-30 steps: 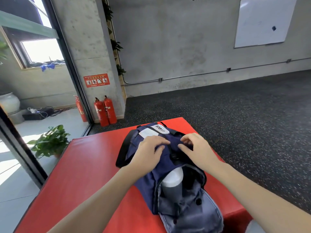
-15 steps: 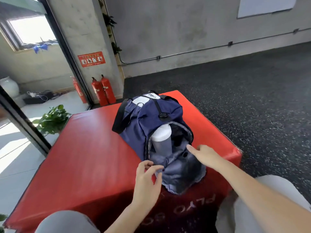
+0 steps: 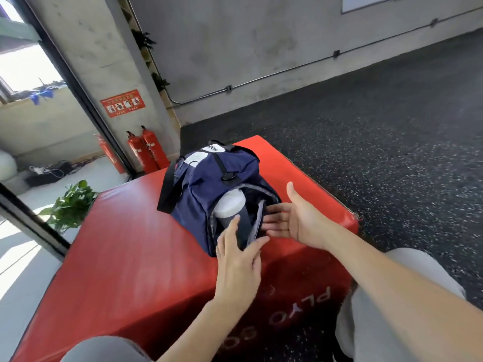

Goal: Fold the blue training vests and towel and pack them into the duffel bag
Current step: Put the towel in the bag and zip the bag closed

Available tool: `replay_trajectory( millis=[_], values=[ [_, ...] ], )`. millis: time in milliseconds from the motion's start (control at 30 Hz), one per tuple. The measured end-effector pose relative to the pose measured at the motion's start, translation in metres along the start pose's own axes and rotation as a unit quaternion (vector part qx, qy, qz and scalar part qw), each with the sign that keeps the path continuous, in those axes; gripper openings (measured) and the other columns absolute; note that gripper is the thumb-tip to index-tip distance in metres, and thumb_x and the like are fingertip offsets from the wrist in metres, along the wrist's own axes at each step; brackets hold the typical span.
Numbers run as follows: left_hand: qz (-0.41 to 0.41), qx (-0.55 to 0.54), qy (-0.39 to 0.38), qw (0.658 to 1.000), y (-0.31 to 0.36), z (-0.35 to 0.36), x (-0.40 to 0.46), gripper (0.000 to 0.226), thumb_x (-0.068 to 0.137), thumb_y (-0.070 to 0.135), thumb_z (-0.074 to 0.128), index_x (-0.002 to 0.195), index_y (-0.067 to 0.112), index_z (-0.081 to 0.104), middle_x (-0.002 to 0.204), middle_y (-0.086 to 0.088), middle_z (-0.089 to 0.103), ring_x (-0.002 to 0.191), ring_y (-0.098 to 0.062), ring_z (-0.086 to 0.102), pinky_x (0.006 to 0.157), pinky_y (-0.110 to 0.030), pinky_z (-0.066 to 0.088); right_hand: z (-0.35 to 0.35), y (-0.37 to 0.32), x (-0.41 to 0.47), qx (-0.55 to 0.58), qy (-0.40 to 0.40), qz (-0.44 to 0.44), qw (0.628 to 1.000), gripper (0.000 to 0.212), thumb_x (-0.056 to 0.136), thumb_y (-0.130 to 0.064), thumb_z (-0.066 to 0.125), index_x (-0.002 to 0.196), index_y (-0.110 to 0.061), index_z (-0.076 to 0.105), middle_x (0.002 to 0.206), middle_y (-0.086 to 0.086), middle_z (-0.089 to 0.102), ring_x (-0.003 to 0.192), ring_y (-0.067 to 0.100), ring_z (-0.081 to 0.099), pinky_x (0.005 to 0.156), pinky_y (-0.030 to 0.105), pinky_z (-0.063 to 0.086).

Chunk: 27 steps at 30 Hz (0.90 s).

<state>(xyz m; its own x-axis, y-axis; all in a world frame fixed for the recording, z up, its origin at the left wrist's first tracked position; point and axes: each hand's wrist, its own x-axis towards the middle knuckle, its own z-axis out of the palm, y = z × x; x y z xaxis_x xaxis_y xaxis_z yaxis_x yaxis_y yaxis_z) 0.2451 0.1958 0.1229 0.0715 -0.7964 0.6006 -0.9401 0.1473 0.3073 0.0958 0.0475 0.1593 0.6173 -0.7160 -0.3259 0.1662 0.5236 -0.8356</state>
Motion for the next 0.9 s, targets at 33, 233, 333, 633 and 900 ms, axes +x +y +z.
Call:
replay_trajectory(
  millis=[33, 233, 333, 633, 900],
  values=[
    [-0.016, 0.0, -0.023, 1.0, -0.008, -0.001, 0.012, 0.035, 0.088, 0.006, 0.07, 0.114, 0.03, 0.074, 0.152, -0.011, 0.037, 0.129, -0.025, 0.047, 0.111, -0.03, 0.034, -0.001, 0.0, 0.003, -0.004, -0.002, -0.001, 1.0, 0.089, 0.091, -0.078, 0.029, 0.122, 0.0, 0.059, 0.102, 0.02, 0.074, 0.089, 0.032, 0.075, 0.068, 0.038, 0.061],
    [-0.06, 0.069, -0.088, 0.992, -0.033, -0.017, 0.075, 0.025, 0.096, 0.017, 0.061, 0.112, 0.03, 0.075, 0.113, 0.008, 0.065, 0.107, -0.017, 0.059, 0.087, -0.031, 0.047, -0.016, 0.017, 0.029, -0.228, 0.105, -0.068, 0.966, 0.03, 0.098, -0.038, 0.063, 0.1, -0.008, 0.062, 0.085, 0.011, 0.068, 0.072, 0.027, 0.064, 0.061, 0.038, 0.051],
    [-0.024, 0.073, -0.096, 0.992, -0.044, -0.026, 0.095, 0.024, 0.096, 0.014, 0.06, 0.107, 0.029, 0.075, 0.105, 0.013, 0.066, 0.105, -0.014, 0.058, 0.084, -0.038, 0.053, -0.025, 0.029, 0.044, -0.363, 0.167, -0.063, 0.915, 0.024, 0.087, -0.016, 0.073, 0.102, -0.008, 0.056, 0.073, 0.011, 0.07, 0.065, 0.027, 0.067, 0.063, 0.039, 0.058],
    [0.001, 0.102, -0.086, 0.991, -0.035, -0.035, 0.118, 0.034, 0.091, 0.004, 0.061, 0.107, 0.03, 0.076, 0.109, 0.014, 0.063, 0.109, -0.008, 0.055, 0.075, -0.032, 0.051, -0.027, 0.035, 0.077, -0.347, 0.153, -0.05, 0.924, 0.023, 0.083, -0.006, 0.072, 0.103, -0.007, 0.061, 0.081, 0.016, 0.073, 0.054, 0.023, 0.06, 0.038, 0.026, 0.036],
    [0.01, 0.11, -0.101, 0.989, -0.04, -0.034, 0.124, 0.037, 0.092, 0.005, 0.058, 0.114, 0.032, 0.073, 0.112, 0.016, 0.058, 0.11, -0.009, 0.055, 0.07, -0.029, 0.046, -0.048, 0.004, 0.061, -0.266, 0.124, -0.031, 0.956, 0.022, 0.094, -0.014, 0.07, 0.074, -0.005, 0.068, 0.069, 0.008, 0.067, 0.041, 0.007, 0.049, 0.036, 0.017, 0.03]
  ],
)
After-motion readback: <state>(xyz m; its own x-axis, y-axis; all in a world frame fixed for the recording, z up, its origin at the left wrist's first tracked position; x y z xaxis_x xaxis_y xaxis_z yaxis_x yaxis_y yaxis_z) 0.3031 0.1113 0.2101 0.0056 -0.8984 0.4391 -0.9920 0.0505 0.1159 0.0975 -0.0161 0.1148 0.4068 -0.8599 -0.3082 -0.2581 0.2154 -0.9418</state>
